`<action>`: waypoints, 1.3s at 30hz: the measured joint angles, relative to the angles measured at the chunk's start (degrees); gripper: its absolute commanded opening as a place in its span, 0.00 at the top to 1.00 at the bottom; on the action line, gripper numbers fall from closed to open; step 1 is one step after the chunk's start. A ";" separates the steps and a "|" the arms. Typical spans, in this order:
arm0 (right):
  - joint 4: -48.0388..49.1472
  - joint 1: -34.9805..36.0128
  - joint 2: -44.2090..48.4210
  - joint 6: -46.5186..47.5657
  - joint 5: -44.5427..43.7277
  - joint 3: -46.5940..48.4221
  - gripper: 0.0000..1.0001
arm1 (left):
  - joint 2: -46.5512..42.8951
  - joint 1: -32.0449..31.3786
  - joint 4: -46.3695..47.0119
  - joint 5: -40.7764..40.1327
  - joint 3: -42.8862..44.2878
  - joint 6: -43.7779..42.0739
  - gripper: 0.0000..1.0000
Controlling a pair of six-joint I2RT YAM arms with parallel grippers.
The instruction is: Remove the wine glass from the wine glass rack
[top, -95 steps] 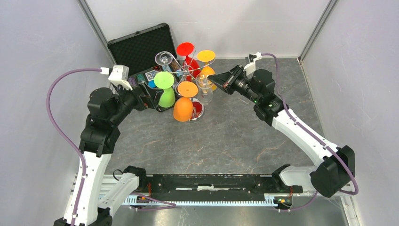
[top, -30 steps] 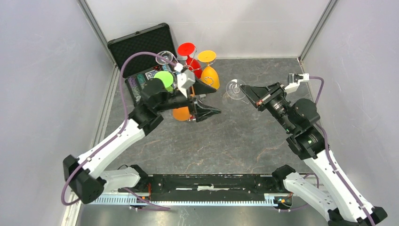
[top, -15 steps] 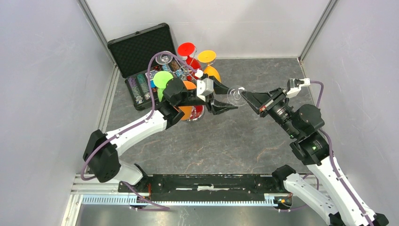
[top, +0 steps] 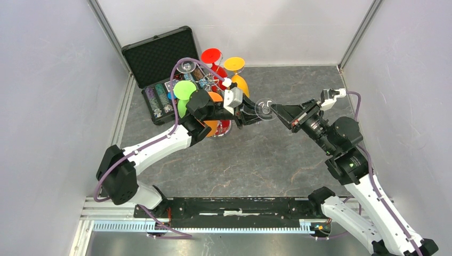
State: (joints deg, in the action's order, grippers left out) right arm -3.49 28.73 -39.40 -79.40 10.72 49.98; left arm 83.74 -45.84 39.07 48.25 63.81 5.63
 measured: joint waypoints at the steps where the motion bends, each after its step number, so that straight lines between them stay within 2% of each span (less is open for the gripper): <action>1: 0.04 0.00 -0.04 -0.15 0.00 -0.02 1.00 | 0.00 0.00 -0.07 0.04 0.00 -0.02 0.98; 3: 0.11 -0.07 -0.04 -0.33 0.02 -0.15 1.00 | -0.02 0.00 -0.35 0.02 0.00 0.04 0.98; 4: 0.15 -0.09 -0.04 -0.35 0.04 -0.22 0.95 | -0.04 0.00 -0.48 -0.02 0.00 0.04 0.98; 5: 0.24 -0.13 -0.04 -0.50 0.00 -0.22 0.82 | -0.11 0.00 -0.63 0.00 0.00 0.07 0.98; 7: 0.55 -0.13 -0.04 -0.11 0.04 -0.22 0.50 | -0.37 -0.11 -1.11 -0.24 0.00 0.13 0.98; 9: 1.84 -0.11 -0.22 0.66 0.61 -0.22 0.31 | -0.72 -0.39 -1.73 -0.74 0.00 0.57 0.98; 15: 6.19 0.02 -0.92 4.07 1.27 -0.28 0.10 | -1.09 -1.29 -1.36 -3.91 -0.42 4.00 0.98; 20: 8.66 0.02 0.44 6.32 -0.11 -2.58 0.02 | -1.86 -1.29 1.79 -9.31 -2.45 8.66 0.98; 27: 6.95 0.02 9.25 14.69 -7.78 -5.33 0.02 | -3.54 -1.49 4.74 -23.26 -4.28 14.71 0.98; 32: 6.91 0.02 17.73 21.68 -13.53 -7.85 0.02 | -5.70 -1.49 0.52 -36.37 -3.17 23.30 0.98; 39: 6.34 0.02 19.37 27.06 -13.55 -10.10 0.02 | -9.44 -1.49 0.02 -48.98 -3.15 38.01 0.98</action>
State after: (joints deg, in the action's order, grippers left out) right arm 2.85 28.75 -20.03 -52.34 -2.83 39.88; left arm 74.30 -47.33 39.09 -0.73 60.66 43.64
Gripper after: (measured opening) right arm 0.979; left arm 0.115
